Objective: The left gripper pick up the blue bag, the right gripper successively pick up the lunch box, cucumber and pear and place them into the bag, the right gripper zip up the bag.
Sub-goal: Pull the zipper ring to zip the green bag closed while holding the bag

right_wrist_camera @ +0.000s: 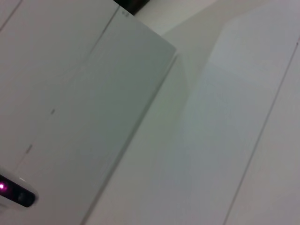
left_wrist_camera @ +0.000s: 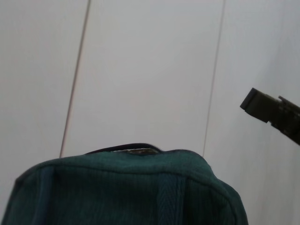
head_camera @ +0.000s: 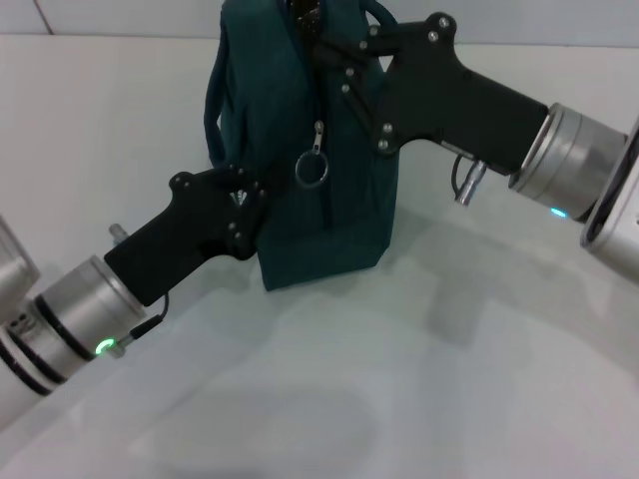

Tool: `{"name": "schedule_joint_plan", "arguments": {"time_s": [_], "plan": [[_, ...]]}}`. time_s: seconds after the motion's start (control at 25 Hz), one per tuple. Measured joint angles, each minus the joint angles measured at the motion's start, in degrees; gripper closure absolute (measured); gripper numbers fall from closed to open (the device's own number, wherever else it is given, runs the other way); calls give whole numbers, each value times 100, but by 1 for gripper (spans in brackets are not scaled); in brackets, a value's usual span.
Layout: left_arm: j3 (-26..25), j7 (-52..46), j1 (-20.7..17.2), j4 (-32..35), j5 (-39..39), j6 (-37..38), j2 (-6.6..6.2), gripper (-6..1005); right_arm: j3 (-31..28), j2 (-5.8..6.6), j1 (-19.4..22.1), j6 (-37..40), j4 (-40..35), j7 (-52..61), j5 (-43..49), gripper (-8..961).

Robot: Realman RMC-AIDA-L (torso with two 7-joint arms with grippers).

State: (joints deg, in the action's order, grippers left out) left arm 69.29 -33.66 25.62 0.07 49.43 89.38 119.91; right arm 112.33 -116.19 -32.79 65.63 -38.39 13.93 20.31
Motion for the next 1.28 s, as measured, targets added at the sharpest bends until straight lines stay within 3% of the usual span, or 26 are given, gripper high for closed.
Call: {"name": "schedule_joint_plan", "arguments": {"time_s": [0.28, 0.4, 0.72, 1.04, 1.28], "plan": [[29, 689, -589, 562, 316, 122, -10, 938, 154, 0, 70, 275, 2, 35, -2, 922], [31, 816, -661, 569, 355, 227, -18, 939, 240, 0, 75, 359, 2, 45, -1, 922], [32, 1351, -808, 571, 507, 645, -21, 942, 356, 0, 124, 628, 10, 42, 1, 922], [28, 1371, -829, 594, 475, 672, -25, 943, 269, 5, 153, 374, 10, 207, -274, 922], [31, 1375, -773, 607, 498, 644, -22, 944, -220, 155, 167, 408, 11, 1505, -122, 921]]}}
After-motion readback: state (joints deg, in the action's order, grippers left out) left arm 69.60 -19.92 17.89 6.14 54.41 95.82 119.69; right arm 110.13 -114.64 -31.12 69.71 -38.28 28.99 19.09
